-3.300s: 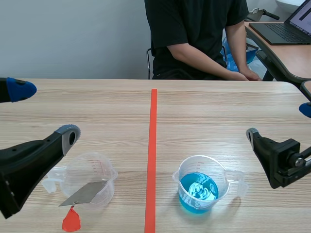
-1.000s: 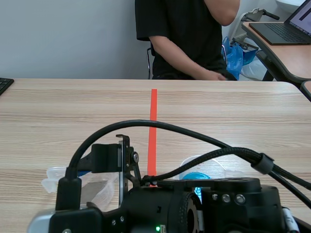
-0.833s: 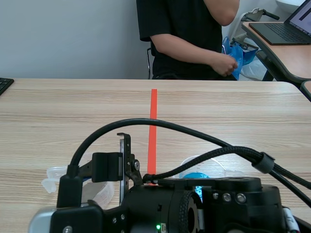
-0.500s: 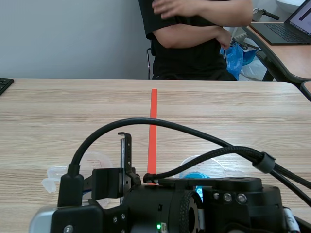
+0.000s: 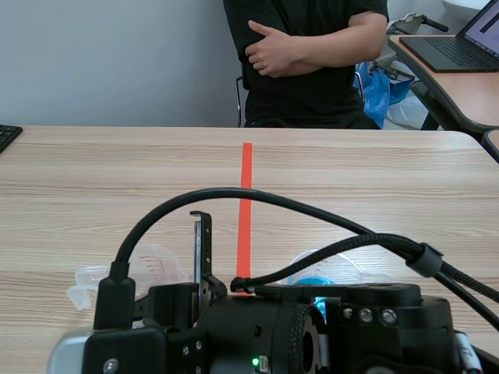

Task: Do the redox reaction experiment.
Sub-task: 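Lift the metal plate out of the left beaker, then move the plate over the blue solution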

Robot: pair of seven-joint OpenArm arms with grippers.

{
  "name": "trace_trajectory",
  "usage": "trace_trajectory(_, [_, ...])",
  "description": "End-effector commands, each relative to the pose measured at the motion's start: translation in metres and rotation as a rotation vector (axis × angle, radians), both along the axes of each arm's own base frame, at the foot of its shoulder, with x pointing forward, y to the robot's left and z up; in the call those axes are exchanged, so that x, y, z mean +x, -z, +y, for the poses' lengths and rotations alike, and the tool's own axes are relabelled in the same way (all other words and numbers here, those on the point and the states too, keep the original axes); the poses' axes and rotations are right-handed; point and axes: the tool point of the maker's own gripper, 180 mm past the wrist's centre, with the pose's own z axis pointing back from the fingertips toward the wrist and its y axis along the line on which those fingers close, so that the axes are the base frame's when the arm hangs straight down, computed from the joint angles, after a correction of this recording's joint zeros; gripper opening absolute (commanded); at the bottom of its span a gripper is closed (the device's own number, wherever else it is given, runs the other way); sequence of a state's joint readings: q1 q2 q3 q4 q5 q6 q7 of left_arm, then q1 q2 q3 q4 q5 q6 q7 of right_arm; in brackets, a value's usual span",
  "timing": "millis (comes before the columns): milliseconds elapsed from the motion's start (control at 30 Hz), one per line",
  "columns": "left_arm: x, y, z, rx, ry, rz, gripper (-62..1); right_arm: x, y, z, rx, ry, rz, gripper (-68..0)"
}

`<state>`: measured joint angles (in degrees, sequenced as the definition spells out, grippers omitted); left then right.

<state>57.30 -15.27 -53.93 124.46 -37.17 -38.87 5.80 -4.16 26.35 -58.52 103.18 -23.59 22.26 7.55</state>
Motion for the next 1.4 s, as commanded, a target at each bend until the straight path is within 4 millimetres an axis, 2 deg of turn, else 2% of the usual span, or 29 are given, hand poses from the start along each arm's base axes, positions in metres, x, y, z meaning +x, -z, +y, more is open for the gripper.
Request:
trace_trajectory(0, [0.001, -0.006, -0.004, -0.019, 0.010, -0.023, 1.4, 0.011, -0.014, 0.001, 0.035, 0.015, -0.035, -66.0])
trace_trajectory(200, [0.001, -0.006, -0.004, -0.019, 0.010, -0.023, 1.4, 0.031, -0.033, -0.001, 0.128, 0.086, 0.035, -66.0])
trace_trajectory(467, [0.001, -0.006, -0.005, -0.019, 0.010, -0.024, 1.4, 0.055, -0.070, -0.008, 0.271, 0.169, 0.105, -66.0])
trace_trajectory(733, [0.001, -0.006, -0.005, -0.019, 0.010, -0.024, 0.9, 0.064, -0.105, -0.017, 0.324, 0.189, 0.110, -66.0])
trace_trajectory(867, [0.001, -0.006, -0.005, -0.019, 0.010, -0.023, -16.1, 0.073, -0.125, -0.026, 0.352, 0.232, 0.101, -66.0])
trace_trajectory(1133, [0.000, -0.003, -0.007, -0.010, 0.029, -0.006, -44.2, 0.084, -0.150, -0.051, 0.390, 0.282, 0.123, -66.0])
trace_trajectory(1300, [0.001, 0.001, -0.008, 0.008, 0.040, 0.018, -57.8, 0.081, -0.160, -0.068, 0.396, 0.295, 0.141, -66.0])
trace_trajectory(1367, [0.001, 0.002, -0.009, 0.008, 0.051, 0.022, -57.8, 0.079, -0.165, -0.076, 0.391, 0.299, 0.133, -66.0])
